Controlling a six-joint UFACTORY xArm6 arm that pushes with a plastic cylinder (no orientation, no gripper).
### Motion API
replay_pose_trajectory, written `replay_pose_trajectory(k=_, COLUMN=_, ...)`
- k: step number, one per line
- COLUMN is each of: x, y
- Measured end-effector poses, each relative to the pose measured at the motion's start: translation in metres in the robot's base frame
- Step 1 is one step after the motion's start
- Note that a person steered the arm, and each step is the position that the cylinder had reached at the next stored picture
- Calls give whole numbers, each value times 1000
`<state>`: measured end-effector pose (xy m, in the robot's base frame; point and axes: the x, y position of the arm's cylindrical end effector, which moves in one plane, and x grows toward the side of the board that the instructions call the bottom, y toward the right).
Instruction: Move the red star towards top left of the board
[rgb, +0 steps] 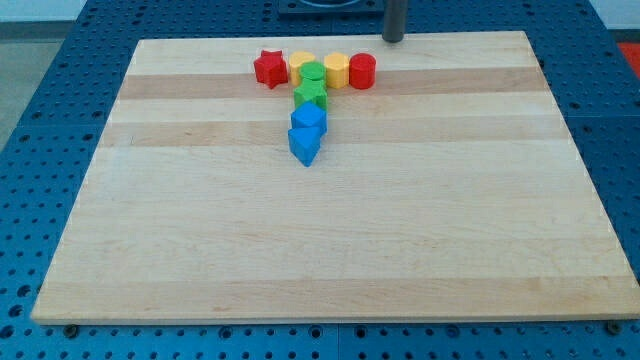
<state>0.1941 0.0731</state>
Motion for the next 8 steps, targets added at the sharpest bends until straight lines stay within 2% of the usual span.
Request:
replay_pose_trajectory(k=1, x=0, y=-47)
replay_pose_trajectory(k=3, x=0, y=-62)
replay_pose_trajectory(k=6, x=0, y=-170)
replay_pose_trajectory(k=7, x=9, y=-184)
replay_pose_trajectory(k=8, x=36, y=-161)
